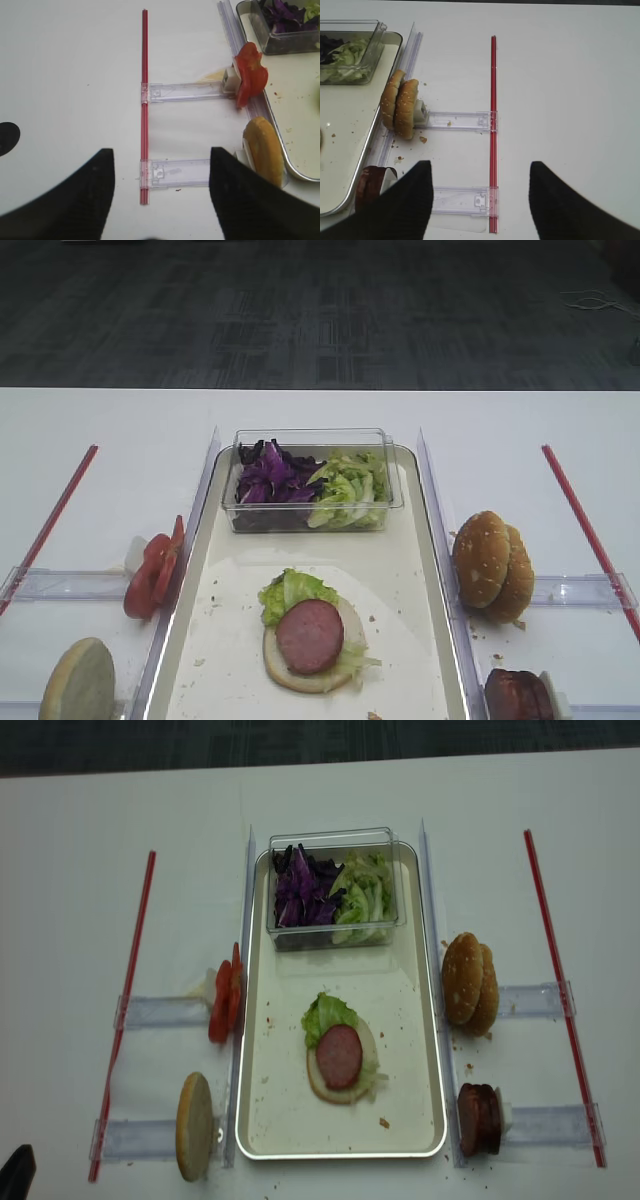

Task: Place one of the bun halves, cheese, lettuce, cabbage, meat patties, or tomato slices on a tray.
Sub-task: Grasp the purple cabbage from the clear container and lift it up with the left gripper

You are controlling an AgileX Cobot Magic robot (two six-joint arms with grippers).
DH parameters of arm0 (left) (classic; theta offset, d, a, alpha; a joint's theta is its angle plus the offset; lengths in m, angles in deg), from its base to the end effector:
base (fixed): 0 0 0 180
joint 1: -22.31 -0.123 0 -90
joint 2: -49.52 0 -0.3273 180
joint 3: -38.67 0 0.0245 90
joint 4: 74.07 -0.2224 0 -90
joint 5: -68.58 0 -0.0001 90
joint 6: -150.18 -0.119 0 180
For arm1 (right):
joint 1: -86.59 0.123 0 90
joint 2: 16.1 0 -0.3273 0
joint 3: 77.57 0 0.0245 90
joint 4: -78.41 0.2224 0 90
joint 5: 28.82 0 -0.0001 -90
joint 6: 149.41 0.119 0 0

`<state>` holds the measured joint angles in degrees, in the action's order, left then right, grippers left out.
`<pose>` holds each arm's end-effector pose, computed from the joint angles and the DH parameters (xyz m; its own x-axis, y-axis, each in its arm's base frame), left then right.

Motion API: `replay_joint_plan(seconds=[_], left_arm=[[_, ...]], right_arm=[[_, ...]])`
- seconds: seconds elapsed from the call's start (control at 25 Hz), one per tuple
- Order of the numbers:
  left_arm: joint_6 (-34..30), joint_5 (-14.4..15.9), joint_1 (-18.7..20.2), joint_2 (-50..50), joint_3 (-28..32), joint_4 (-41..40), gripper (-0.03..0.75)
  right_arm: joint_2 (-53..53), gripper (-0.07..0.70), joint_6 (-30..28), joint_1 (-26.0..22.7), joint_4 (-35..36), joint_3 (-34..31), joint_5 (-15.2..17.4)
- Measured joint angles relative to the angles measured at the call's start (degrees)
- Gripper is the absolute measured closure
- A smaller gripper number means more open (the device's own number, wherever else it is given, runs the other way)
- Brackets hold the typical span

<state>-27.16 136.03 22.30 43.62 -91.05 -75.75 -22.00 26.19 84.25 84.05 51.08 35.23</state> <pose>-0.0554 0.0032 0.2348 -0.5526 -0.0353 -0.8327 -0.0422 0.9990 -0.0143 -0.0500 0.0126 0.2361 -0.5160 -0.0124 -0.8565 -0.0522 0.9985 0.0170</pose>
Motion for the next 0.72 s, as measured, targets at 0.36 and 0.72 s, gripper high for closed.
replay_joint_plan(seconds=[0.36,0.72], left_arm=[[0.00,0.00,0.00,0.00,0.00,0.00,0.294],[0.00,0.00,0.00,0.00,0.00,0.00,0.294]], right_arm=[[0.00,0.199,0.00,0.00,-0.02,0.00,0.00],[0.00,0.199,0.00,0.00,-0.02,0.00,0.00]])
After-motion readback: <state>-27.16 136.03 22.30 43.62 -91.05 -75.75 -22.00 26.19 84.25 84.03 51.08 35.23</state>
